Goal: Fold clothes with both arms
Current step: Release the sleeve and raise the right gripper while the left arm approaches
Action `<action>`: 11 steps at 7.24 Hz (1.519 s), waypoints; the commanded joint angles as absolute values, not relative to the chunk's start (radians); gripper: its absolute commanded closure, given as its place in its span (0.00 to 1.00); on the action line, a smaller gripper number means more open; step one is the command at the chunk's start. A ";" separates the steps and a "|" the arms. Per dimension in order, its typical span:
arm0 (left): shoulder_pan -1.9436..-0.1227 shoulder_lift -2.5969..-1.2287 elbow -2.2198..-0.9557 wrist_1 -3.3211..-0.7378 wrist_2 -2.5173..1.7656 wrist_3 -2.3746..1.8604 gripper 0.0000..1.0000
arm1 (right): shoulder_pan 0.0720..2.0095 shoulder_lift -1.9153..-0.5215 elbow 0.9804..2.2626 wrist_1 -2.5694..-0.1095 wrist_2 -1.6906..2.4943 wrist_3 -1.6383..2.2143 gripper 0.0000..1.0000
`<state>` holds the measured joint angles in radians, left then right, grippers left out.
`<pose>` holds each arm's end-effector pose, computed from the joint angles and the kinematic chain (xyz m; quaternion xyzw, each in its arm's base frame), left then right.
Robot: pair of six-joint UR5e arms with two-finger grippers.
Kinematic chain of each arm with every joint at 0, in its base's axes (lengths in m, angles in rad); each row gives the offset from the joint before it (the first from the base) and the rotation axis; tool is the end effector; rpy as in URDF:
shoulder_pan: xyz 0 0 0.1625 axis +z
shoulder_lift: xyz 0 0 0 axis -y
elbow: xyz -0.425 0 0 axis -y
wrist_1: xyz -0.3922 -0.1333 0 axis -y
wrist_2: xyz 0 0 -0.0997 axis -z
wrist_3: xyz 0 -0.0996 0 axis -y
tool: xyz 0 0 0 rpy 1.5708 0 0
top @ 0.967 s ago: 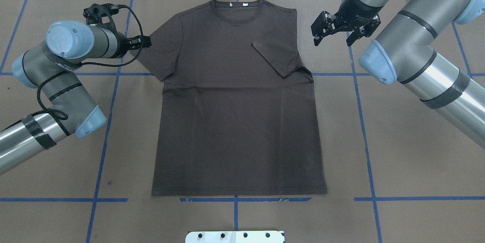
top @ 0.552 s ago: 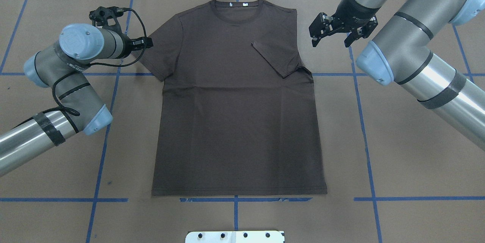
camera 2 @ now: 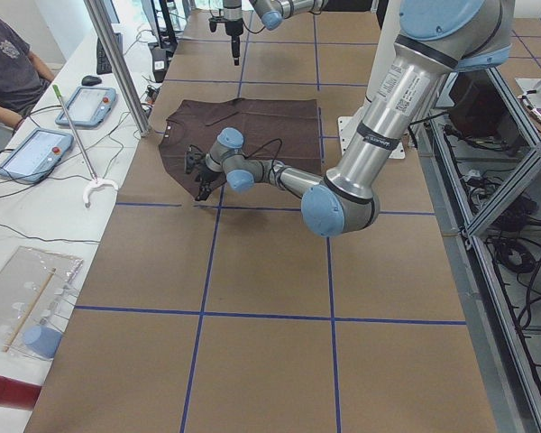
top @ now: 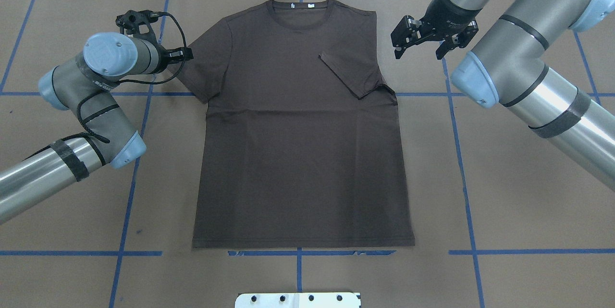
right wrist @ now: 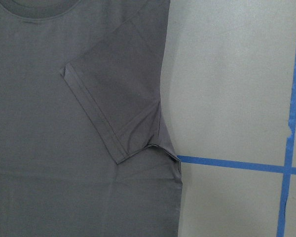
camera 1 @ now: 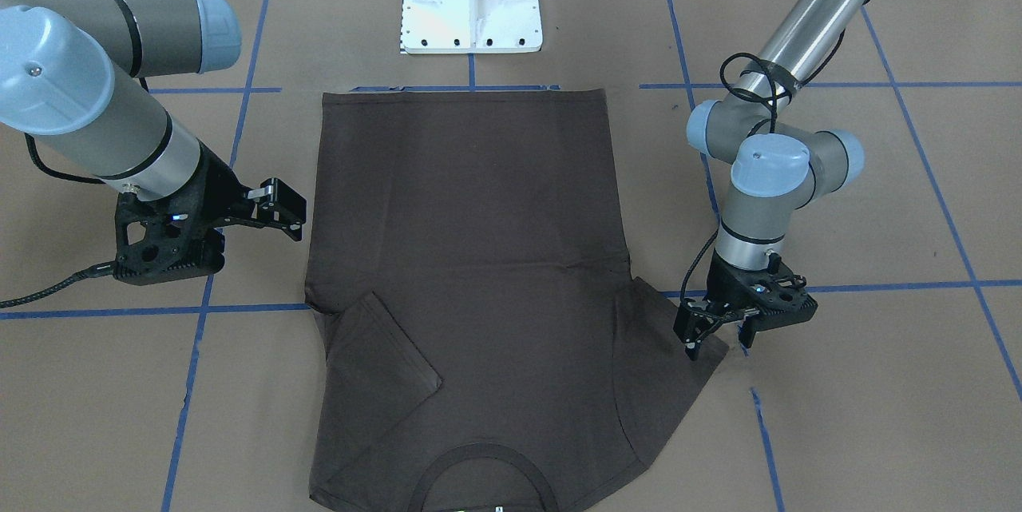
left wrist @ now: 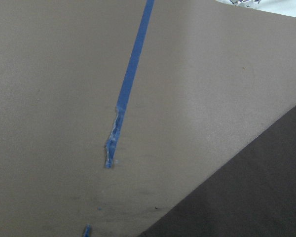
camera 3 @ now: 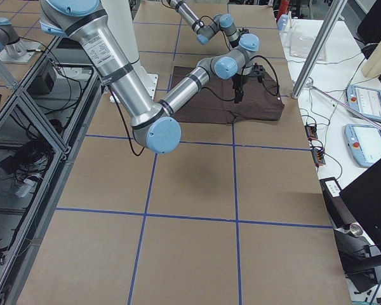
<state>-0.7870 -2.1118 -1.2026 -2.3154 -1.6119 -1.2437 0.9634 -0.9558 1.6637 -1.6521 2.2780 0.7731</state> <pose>0.4343 -0.6188 0.4407 0.2184 0.3855 -0.1955 0.8749 -0.3251 -0.5879 0.2575 0.0132 -0.4381 -0.0325 0.8982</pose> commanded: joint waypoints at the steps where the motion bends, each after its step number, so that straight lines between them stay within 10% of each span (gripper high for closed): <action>1: -0.787 -2.112 -1.197 -2.316 -1.611 -1.243 0.11 | 0.963 -0.956 1.664 -1.652 2.278 0.773 0.00; 8: -0.772 -2.111 -1.195 -2.315 -1.611 -1.243 0.23 | 0.963 -0.956 1.671 -1.652 2.283 0.773 0.00; 11: -0.773 -2.114 -1.198 -2.315 -1.612 -1.243 0.74 | 0.963 -0.956 1.671 -1.652 2.283 0.773 0.00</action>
<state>-0.7754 -2.1120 -1.1957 -2.3147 -1.6122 -1.2425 0.9633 -0.9557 1.6704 -1.6521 2.2825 0.7731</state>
